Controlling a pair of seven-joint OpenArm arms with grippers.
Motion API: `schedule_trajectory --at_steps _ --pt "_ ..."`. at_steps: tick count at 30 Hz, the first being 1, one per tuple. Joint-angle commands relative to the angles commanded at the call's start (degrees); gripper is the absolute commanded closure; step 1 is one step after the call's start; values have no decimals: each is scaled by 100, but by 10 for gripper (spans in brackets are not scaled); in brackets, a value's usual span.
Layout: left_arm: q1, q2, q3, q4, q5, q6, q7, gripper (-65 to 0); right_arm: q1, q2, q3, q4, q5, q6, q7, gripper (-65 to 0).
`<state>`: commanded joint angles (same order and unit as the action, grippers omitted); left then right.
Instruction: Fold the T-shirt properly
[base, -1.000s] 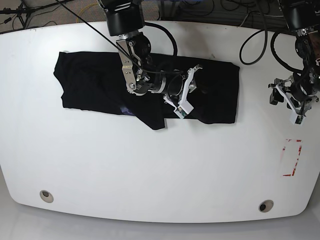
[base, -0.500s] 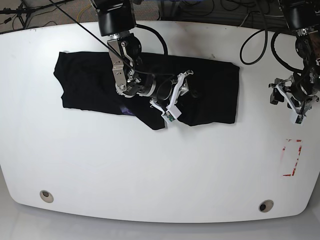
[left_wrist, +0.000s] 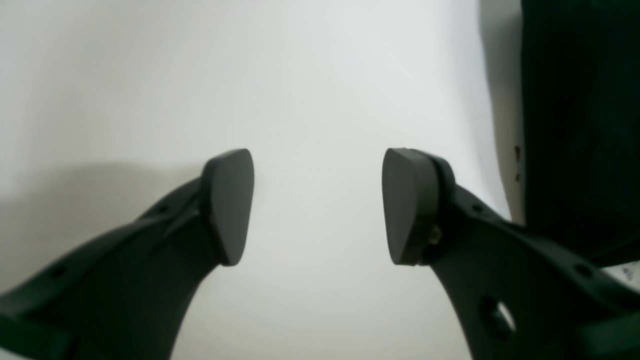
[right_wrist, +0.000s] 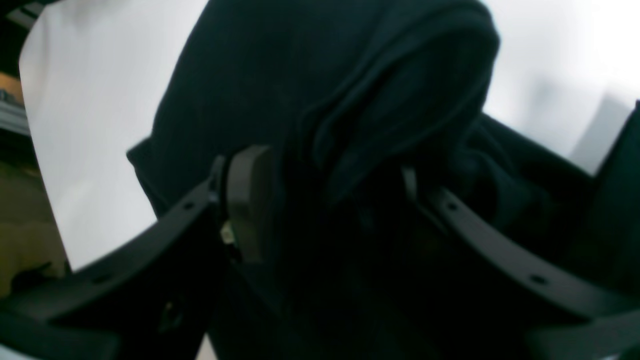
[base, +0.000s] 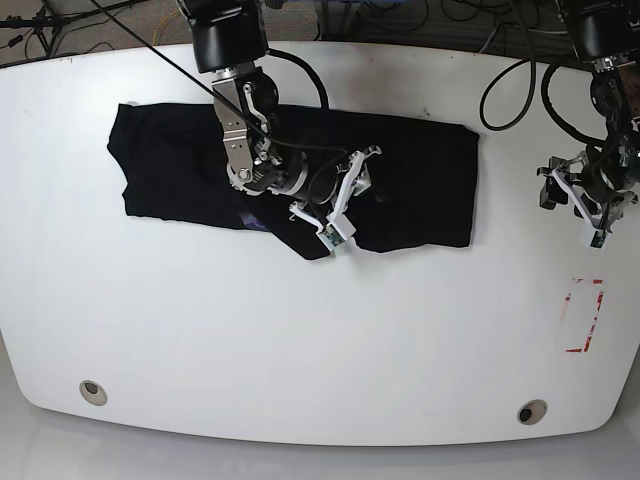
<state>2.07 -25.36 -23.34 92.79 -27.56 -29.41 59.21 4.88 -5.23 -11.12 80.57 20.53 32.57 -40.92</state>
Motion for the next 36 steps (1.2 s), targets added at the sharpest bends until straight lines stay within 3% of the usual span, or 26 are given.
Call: schedule_trajectory --at_steps 5,8,14,16,20,27,33,36 --pt "-9 0 9 0 0 0 0 -379 -26 -9 -9 -185 -9 0 255 -296" --pt "-9 0 9 -9 0 0 0 -379 -35 -9 -9 -211 -9 0 325 -263" --pt "-9 0 9 -26 0 0 0 -379 -35 18 -9 -202 -9 0 325 -60" --pt "0 0 9 -26 0 0 0 -379 -35 26 -9 -185 -9 0 316 -19" --pt "0 0 9 -26 0 0 0 -379 -53 44 0 79 53 0 264 -10" --pt "0 -9 9 -26 0 0 0 -379 -299 35 44 1116 44 -26 -440 -8" --pt "79 -132 9 -35 0 0 0 -379 -580 35 35 1890 62 -484 -932 -8" --pt "79 -132 9 -35 0 0 0 -379 -703 18 18 2110 62 -563 -1037 -8"
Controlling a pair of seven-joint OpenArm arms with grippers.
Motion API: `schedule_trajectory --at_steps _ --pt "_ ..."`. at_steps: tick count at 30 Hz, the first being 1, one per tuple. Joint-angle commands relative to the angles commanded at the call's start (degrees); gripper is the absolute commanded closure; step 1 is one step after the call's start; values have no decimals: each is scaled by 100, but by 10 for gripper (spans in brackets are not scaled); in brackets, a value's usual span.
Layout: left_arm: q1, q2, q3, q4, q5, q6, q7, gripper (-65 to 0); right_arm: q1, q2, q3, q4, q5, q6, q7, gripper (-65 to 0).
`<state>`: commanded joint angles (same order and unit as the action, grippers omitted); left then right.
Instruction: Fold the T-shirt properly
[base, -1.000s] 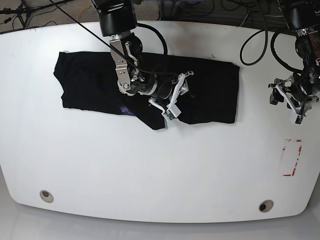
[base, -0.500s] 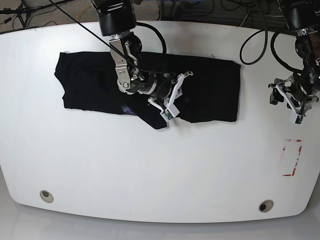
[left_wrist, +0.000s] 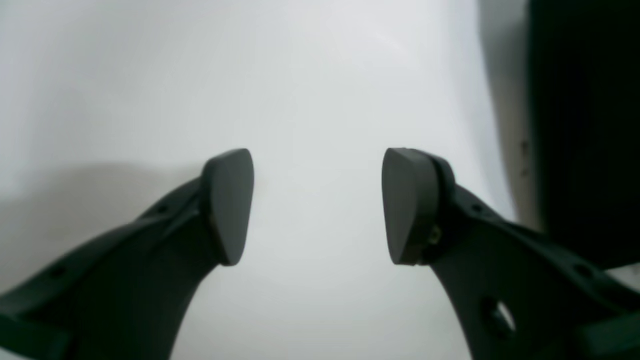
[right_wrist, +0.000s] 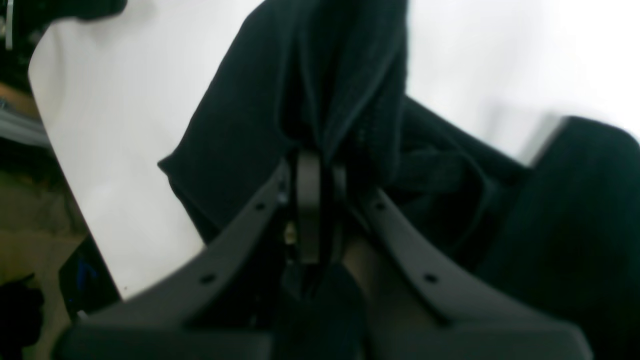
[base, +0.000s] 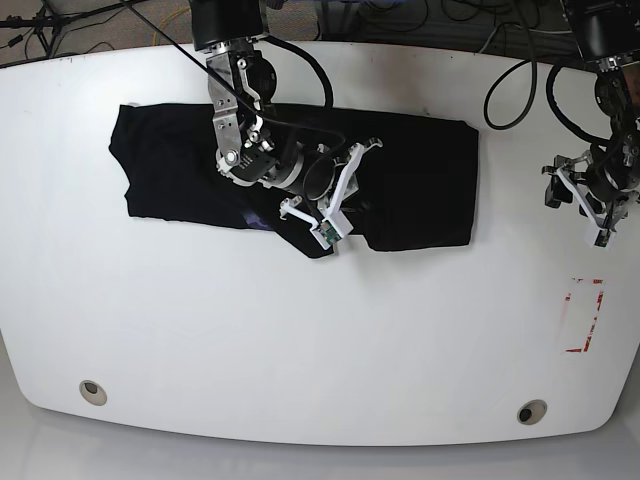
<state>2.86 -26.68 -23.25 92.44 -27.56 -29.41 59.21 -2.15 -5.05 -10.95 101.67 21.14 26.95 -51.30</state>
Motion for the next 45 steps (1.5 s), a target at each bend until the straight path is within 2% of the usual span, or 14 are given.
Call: schedule_trajectory --at_steps 12,18,21,23,25,29,33,37,40,45 --pt "0 -35 18 0 0 0 0 -379 -369 -35 0 281 149 -9 -273 -11" --pt "0 -35 35 35 0 0 0 -379 -343 35 18 88 141 -9 -237 -14" --pt "0 -35 44 44 0 0 0 -379 -158 185 70 -149 167 -9 -237 -16" --pt "0 -18 44 44 0 0 0 -379 -97 255 97 -316 193 -9 -237 -38" --pt "0 0 53 44 -9 0 9 -379 -53 308 123 -457 167 -9 -237 -101" --pt "-70 70 141 53 -18 0 9 -379 -26 387 352 -387 193 -9 -255 -268" --pt "-264 167 378 176 -18 0 9 -379 -167 510 457 44 202 -9 -352 -374" --pt "-325 246 554 501 -18 0 9 -379 -273 580 615 563 202 18 -484 -393" --pt "-334 633 642 879 -18 0 9 -379 -360 624 686 774 290 26 -484 -393" --pt "-334 1213 659 1407 -18 0 9 -379 -440 774 1178 774 914 26 -404 -393"
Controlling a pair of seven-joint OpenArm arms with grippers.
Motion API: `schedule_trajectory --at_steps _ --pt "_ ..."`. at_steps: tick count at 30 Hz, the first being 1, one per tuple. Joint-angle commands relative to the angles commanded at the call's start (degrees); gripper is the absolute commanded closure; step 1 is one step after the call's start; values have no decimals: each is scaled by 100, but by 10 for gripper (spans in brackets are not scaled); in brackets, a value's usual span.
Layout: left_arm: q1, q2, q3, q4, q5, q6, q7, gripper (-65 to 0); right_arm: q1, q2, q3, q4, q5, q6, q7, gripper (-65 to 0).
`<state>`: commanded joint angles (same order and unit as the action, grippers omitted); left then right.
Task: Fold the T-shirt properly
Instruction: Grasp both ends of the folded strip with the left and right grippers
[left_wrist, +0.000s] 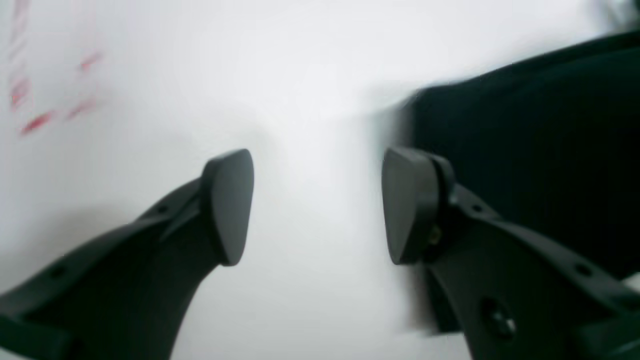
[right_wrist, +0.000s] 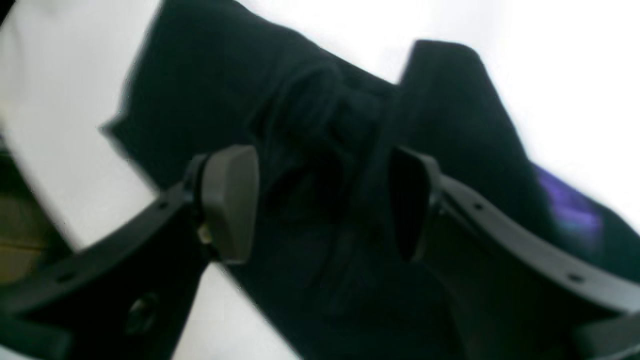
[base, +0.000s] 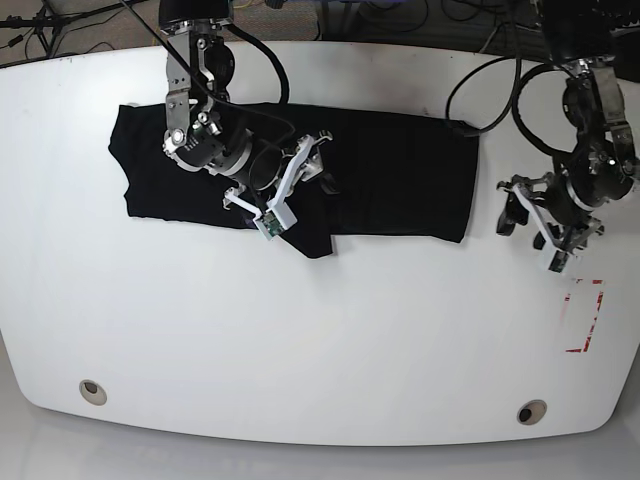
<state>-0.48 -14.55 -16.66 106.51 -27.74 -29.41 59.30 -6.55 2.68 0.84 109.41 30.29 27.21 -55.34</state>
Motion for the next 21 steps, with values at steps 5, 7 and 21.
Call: schedule_trajectory --at_steps 5,7,21 --pt "44 229 185 79 26 26 0 -376 -9 97 615 -18 651 9 9 -393" --pt "62 237 246 79 26 35 0 -347 -18 202 835 -62 870 9 0 -393" --pt "185 264 563 -756 35 44 -26 -25 -132 888 2804 -1363 3604 158 -26 -392"
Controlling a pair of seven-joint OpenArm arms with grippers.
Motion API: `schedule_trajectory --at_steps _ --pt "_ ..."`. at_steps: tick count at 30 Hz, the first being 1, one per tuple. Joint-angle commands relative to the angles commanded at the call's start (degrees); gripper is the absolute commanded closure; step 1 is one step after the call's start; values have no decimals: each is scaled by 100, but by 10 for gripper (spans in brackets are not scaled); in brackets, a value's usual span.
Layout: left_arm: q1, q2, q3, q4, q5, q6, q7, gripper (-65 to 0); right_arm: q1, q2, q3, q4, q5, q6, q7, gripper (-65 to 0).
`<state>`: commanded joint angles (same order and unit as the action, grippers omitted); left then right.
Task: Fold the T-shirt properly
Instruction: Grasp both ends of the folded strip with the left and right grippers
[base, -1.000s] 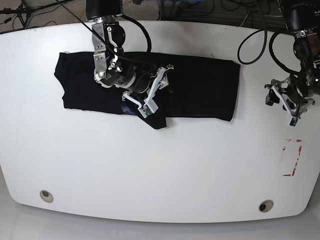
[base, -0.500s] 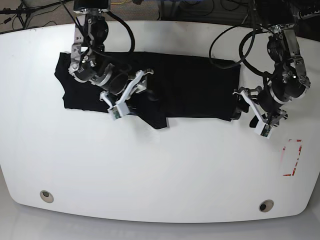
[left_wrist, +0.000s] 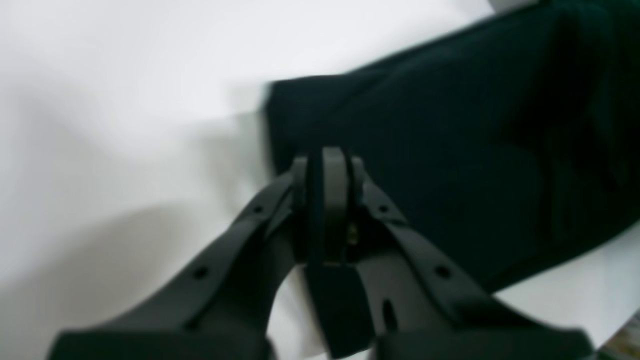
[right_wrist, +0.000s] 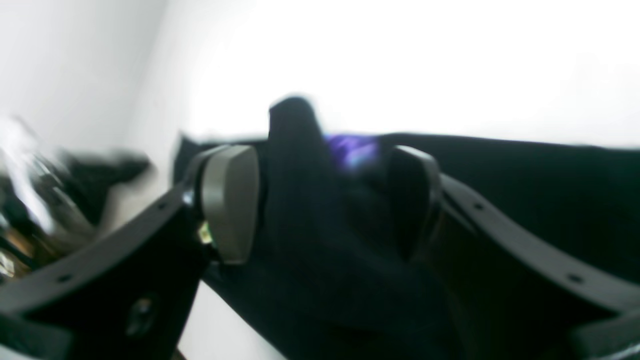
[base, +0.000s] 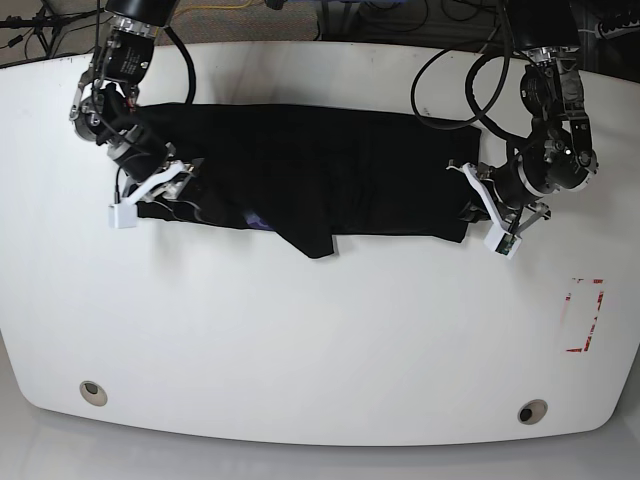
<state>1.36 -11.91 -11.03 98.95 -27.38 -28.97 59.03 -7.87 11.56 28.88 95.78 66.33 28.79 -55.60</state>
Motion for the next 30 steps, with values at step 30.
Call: schedule_trajectory --at_steps 30 --pt "-26 -35 18 -1530 0 0 -466 -28 62 1644 976 -2646 114 633 -387 -525"
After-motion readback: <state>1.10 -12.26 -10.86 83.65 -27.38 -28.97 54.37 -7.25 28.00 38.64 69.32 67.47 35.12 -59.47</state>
